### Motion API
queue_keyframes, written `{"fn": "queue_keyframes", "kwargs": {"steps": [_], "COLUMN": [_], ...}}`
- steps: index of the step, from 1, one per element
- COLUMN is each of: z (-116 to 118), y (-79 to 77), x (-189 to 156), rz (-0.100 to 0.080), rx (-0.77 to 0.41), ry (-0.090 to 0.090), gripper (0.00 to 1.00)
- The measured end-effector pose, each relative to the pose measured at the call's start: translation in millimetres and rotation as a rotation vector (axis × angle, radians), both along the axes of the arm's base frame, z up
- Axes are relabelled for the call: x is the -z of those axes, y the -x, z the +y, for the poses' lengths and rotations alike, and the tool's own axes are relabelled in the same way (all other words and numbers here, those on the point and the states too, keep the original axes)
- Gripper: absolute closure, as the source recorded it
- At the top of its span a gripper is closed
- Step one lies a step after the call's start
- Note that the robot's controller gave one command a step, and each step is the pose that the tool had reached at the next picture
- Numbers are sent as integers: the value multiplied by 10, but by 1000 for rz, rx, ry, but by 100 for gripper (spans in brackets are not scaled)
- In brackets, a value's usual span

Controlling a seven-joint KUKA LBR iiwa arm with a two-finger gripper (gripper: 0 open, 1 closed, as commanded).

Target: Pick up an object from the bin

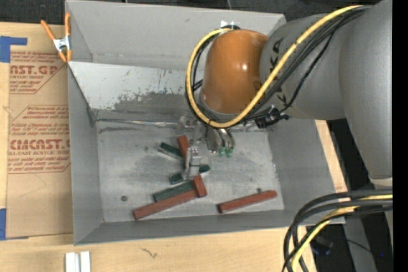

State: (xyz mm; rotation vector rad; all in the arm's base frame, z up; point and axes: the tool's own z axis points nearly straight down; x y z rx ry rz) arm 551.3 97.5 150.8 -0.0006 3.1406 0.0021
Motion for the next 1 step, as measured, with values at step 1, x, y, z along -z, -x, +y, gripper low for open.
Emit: {"fn": "queue_keyframes", "kwargs": {"steps": [1], "z": [43], "y": [246], "x": [615], "rz": [-5], "rx": [-350], "ry": [1], "gripper": [0]}}
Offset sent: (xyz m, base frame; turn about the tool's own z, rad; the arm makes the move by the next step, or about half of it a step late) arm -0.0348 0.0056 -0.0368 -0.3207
